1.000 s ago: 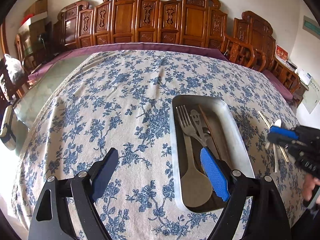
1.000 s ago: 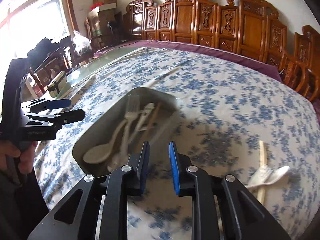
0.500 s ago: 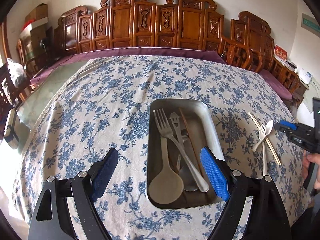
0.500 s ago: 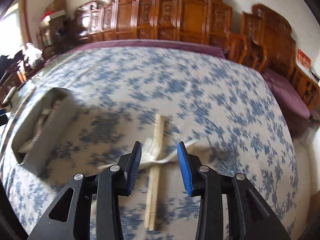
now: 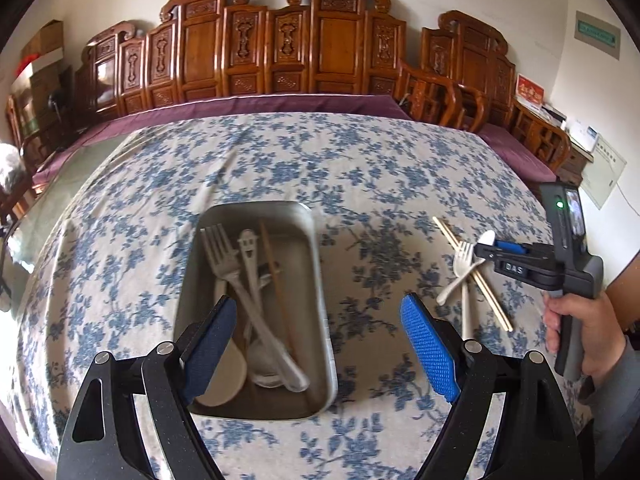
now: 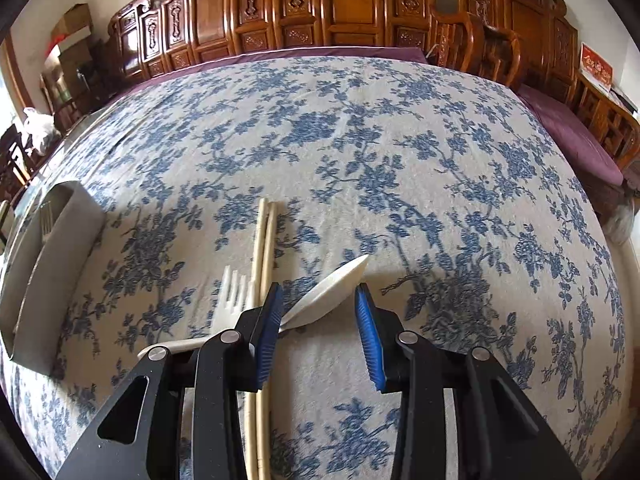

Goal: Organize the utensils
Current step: 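Grasp a white plastic spoon from the pile with the right tool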

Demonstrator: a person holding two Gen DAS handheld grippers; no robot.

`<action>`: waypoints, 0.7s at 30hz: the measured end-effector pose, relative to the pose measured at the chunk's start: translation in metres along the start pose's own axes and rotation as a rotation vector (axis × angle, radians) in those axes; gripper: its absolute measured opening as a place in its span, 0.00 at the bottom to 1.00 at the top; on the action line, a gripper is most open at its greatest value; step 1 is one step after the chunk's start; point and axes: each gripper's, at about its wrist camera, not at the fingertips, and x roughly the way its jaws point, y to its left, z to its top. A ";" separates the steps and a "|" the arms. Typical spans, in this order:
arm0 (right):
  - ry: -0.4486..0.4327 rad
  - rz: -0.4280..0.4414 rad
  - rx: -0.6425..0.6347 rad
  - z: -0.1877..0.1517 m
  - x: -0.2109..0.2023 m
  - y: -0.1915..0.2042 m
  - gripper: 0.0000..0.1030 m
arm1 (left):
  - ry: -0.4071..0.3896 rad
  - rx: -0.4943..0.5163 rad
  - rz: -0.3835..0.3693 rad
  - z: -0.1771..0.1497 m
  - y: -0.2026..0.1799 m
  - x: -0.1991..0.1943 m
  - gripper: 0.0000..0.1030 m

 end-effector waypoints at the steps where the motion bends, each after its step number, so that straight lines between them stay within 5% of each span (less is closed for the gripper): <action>1: 0.004 0.010 0.005 0.001 0.002 -0.003 0.21 | 0.003 0.005 -0.005 0.000 -0.005 0.001 0.78; 10: -0.043 0.108 -0.005 0.011 -0.021 -0.014 0.06 | 0.051 0.023 -0.053 -0.002 -0.047 0.029 0.78; 21: -0.059 0.194 0.037 0.006 -0.047 -0.048 0.06 | 0.124 0.015 -0.111 0.007 -0.099 0.090 0.78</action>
